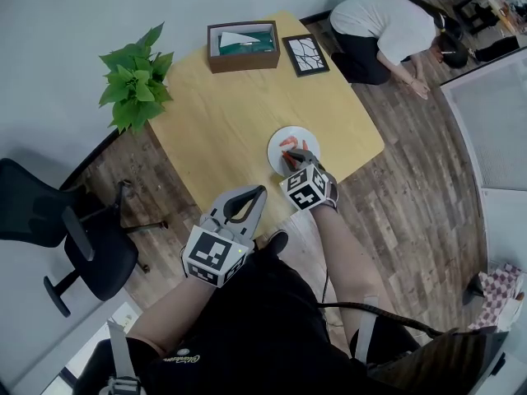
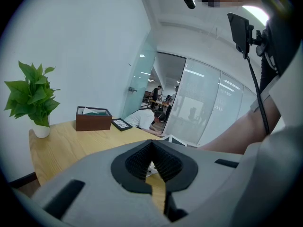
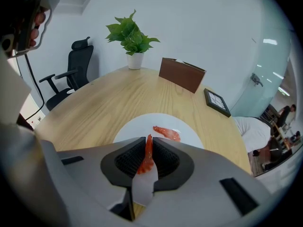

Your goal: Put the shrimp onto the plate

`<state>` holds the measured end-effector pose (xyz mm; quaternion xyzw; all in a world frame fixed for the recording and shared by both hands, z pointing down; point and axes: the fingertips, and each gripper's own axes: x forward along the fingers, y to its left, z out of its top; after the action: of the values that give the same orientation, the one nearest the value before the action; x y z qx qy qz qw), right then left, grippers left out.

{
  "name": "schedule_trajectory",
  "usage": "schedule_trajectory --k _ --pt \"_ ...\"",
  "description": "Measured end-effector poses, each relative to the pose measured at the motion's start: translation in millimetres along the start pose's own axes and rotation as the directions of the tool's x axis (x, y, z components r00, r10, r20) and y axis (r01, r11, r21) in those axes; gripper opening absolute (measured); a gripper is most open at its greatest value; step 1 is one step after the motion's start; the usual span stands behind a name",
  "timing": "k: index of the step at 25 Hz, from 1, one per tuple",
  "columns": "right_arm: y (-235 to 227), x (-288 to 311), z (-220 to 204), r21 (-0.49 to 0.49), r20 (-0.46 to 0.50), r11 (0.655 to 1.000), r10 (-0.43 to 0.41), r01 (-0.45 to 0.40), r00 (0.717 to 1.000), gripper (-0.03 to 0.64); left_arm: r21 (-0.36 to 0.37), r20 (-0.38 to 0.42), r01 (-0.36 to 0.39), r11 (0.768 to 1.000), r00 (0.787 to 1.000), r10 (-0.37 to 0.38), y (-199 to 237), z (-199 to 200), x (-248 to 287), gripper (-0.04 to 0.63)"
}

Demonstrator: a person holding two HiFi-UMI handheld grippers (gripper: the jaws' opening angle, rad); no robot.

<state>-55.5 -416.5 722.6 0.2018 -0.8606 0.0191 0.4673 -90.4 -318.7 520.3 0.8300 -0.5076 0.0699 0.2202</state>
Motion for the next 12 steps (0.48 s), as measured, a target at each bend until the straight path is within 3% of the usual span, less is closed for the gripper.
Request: schedule_trajectory --k 12 --pt "0.2 1.4 -0.8 0.025 -0.004 1.0 0.014 -0.014 1.0 0.048 0.001 -0.003 0.009 1.0 1.0 -0.009 -2.5 0.1 0.0 0.001"
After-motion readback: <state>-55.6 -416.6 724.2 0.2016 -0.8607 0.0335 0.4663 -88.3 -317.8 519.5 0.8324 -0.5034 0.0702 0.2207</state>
